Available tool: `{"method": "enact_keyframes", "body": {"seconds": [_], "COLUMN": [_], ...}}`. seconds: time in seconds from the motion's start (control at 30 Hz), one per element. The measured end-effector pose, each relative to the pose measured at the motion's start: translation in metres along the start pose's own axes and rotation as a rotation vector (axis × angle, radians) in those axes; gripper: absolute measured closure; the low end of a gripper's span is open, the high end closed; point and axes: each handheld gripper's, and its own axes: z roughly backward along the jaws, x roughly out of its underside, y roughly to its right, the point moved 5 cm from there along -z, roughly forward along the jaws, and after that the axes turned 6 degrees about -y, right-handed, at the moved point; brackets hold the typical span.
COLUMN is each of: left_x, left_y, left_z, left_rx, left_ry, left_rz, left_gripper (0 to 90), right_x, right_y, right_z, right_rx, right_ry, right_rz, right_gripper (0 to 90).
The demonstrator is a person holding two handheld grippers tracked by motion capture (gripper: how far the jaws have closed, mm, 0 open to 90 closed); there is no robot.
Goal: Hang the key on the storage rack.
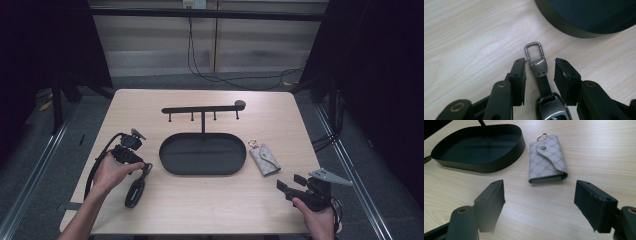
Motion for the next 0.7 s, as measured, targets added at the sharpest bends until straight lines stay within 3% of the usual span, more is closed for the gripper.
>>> {"method": "enact_keyframes", "body": {"seconds": [0.27, 0.47, 0.7], "left_x": [-0.004, -0.007, -0.008], "left_y": [0.0, -0.002, 0.002], "left_z": [-0.01, -0.017, -0.024], "left_rx": [-0.001, -0.021, -0.059], "left_ry": [-0.062, -0.089, -0.119], "left_rz": [0.0, 0.026, 0.012], "left_gripper": [61.0, 61.0, 61.6], "right_x": [0.0, 0.0, 0.001], "right_y": [0.0, 0.0, 0.0], "right_z": [-0.001, -0.001, -0.002], "right_rx": [0.001, 0.003, 0.009], "right_ry": [-0.005, -0.007, -0.017], "right_rz": [0.005, 0.006, 0.006], "right_gripper": [24.4, 24.4, 24.2]}}
